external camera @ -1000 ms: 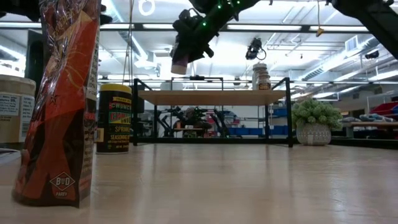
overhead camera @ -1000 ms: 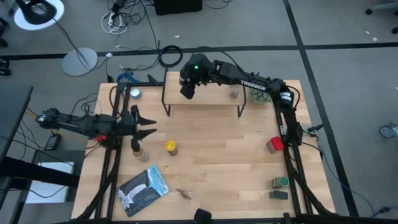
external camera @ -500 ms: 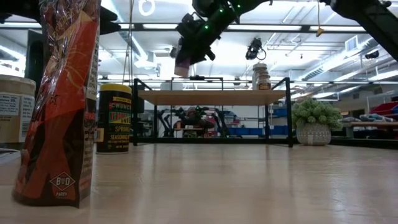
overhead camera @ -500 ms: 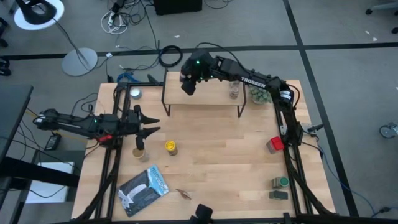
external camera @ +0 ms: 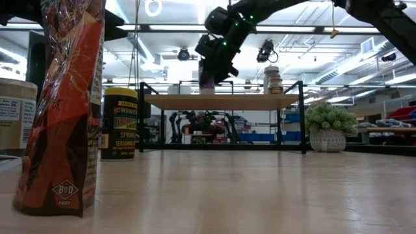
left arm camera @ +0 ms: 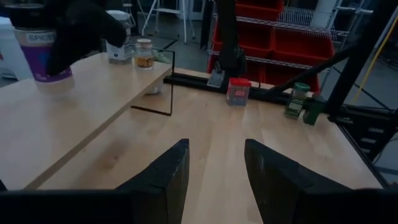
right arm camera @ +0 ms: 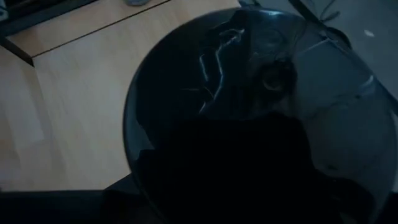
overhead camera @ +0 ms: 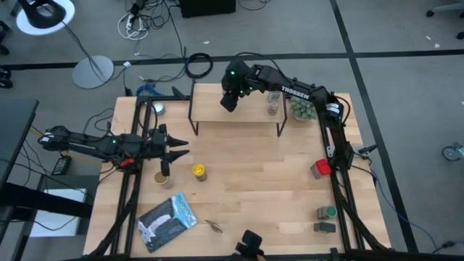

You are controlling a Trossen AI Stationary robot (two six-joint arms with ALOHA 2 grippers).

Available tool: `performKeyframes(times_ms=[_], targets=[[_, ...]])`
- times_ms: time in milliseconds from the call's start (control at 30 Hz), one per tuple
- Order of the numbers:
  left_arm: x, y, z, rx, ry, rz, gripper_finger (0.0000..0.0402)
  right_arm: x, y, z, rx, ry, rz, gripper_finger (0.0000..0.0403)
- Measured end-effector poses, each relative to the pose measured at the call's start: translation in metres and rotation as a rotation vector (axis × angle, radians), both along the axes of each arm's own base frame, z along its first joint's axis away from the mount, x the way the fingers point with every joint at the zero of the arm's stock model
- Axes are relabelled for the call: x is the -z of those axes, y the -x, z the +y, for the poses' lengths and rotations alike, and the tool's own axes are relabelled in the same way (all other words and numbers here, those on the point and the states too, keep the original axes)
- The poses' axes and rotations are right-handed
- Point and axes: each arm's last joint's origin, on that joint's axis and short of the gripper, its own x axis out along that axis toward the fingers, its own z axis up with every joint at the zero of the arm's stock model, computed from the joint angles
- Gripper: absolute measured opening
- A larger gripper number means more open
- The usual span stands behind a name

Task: Shelf spices
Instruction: Put the black seasoning bottle on the shelf

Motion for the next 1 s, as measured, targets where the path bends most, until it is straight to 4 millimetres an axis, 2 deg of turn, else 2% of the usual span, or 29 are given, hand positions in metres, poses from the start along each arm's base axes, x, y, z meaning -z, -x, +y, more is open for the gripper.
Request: performKeyframes(times_ms=[200, 400, 700, 1000], targets=[[0.003, 0.000, 0.000, -0.001, 0.013, 0.026, 0.0160, 0.005, 0.013, -0.025, -0.010, -0.045, -0.030, 0.0192], [0.006, 0.001, 0.000, 0.001, 0.018, 0.054, 0.0160, 0.005, 0.023, -0.041, 0.015, -0.024, -0.021, 0.0192], [0.005, 0.001, 0.001, -0.022, 0.006, 0.052, 0.0160, 0.004, 0.022, -0.042, -0.032, -0.006, -0.030, 0.0193], [0.005, 0.001, 0.001, -0.021, 0.005, 0.048, 0.0160, 0.010, 0.022, -0.043, -0.023, -0.013, -0.027, 0.0224]])
